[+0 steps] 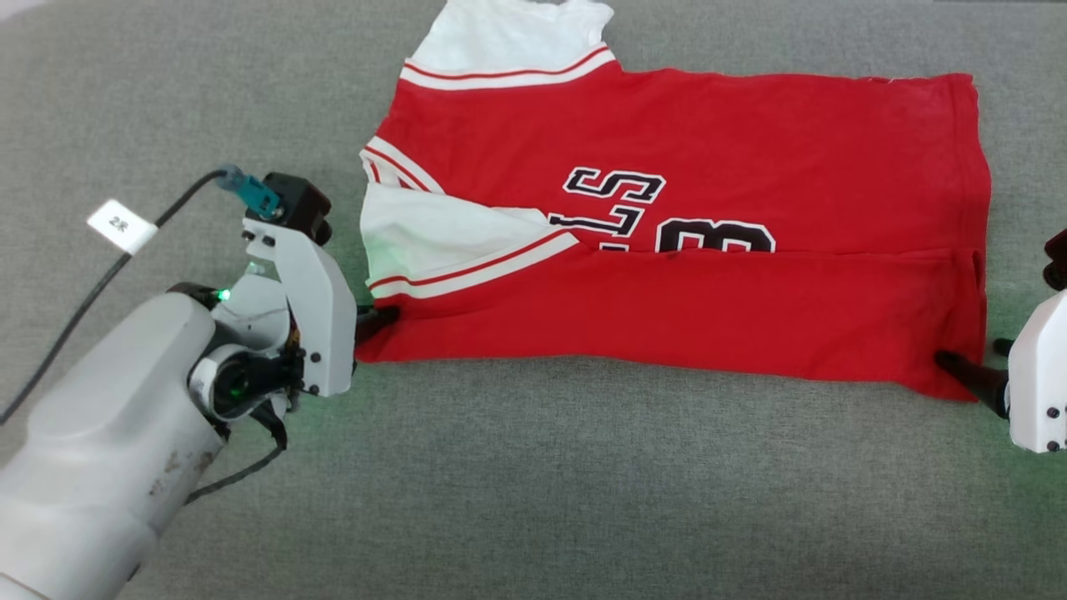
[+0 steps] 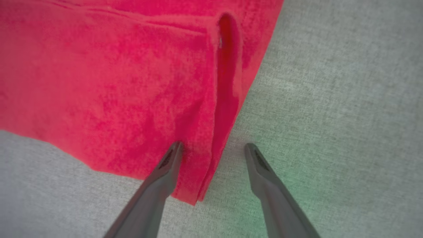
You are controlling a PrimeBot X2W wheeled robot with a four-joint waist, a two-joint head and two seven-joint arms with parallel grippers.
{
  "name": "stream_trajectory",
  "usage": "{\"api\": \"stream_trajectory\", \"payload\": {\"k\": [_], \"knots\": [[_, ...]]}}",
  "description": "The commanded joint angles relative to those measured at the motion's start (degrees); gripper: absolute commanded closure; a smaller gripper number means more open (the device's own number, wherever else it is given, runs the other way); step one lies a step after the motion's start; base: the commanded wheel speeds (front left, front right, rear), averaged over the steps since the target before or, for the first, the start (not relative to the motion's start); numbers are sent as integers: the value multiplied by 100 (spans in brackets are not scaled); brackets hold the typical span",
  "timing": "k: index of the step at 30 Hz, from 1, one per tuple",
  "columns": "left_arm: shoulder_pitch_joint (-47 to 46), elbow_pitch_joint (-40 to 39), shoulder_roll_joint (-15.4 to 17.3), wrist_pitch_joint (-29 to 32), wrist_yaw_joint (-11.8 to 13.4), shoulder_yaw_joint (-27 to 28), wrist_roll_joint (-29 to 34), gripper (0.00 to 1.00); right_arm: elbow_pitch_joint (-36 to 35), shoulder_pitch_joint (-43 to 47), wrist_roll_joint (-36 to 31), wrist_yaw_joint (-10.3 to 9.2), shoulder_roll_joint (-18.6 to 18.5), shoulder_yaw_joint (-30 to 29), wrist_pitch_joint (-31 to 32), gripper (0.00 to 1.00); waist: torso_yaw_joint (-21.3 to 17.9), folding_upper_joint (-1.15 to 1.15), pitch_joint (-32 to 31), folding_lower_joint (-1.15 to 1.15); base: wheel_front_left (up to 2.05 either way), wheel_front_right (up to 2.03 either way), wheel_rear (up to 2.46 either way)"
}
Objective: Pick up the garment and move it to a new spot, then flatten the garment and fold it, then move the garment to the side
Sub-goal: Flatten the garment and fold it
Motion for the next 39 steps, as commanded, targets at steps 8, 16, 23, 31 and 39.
{"api": "stream_trajectory", "payload": {"k": [8,16,23,31,39], "knots": [[400,-19,-61,-116,-47,-153,-124,100,158,227,252,-3,-79,83,-143,100,2,0,-390,0,0,0,0],[965,-735,342,-391,66,-110,-210,100,-213,838,491,-3,-329,-58,-53,100,38,0,-741,0,0,0,0],[1586,-1704,732,-607,442,-93,-218,100,-565,1441,636,-3,-527,-319,48,100,91,0,-788,0,0,0,0],[2097,-2593,1048,-846,937,-31,-212,100,-964,1996,588,-3,-460,-721,35,80,169,0,-787,0,0,0,0],[2375,-3106,1273,-1780,1363,562,-235,0,-1475,1835,331,-3,-41,-1351,-642,0,147,0,-815,0,0,0,0]]}}
